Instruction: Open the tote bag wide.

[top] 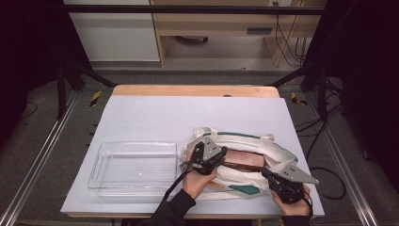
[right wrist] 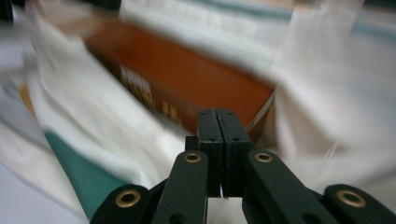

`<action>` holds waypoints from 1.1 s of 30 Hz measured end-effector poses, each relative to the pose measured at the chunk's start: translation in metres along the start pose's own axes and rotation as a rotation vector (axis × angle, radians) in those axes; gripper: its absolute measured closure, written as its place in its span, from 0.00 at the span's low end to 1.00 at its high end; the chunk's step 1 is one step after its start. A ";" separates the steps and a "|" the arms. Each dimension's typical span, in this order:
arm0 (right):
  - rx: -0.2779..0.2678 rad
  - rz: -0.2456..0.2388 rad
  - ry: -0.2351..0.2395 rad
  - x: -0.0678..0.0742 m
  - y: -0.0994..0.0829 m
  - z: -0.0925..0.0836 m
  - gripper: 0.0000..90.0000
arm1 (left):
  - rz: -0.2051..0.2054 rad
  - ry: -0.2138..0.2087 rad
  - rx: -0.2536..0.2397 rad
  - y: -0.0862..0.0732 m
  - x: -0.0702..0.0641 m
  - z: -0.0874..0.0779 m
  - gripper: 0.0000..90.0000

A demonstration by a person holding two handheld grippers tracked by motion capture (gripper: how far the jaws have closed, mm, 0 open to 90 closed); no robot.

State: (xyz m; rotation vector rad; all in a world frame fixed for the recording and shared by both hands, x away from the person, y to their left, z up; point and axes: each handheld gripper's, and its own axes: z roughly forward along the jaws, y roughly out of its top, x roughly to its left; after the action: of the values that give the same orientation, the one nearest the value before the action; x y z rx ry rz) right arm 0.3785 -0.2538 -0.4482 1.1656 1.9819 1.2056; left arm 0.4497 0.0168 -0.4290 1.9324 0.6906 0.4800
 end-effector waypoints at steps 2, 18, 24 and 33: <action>-0.033 -0.007 -0.001 0.002 0.015 0.000 1.00 | -0.003 -0.016 0.024 -0.004 -0.001 -0.006 0.98; 0.085 0.062 -0.075 -0.009 0.042 0.074 1.00 | -0.018 -0.021 0.134 -0.052 -0.016 -0.012 1.00; 0.130 0.105 -0.118 -0.019 0.041 0.088 1.00 | -0.036 -0.039 0.140 -0.064 -0.017 -0.012 1.00; 0.101 0.112 -0.108 -0.021 0.041 0.084 0.98 | -0.059 -0.075 0.108 -0.055 -0.011 -0.017 0.97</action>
State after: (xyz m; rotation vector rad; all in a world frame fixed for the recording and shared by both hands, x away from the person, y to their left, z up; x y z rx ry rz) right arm 0.4706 -0.2274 -0.4499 1.3787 1.9380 1.0826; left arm 0.4170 0.0396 -0.4714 2.0137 0.7358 0.3380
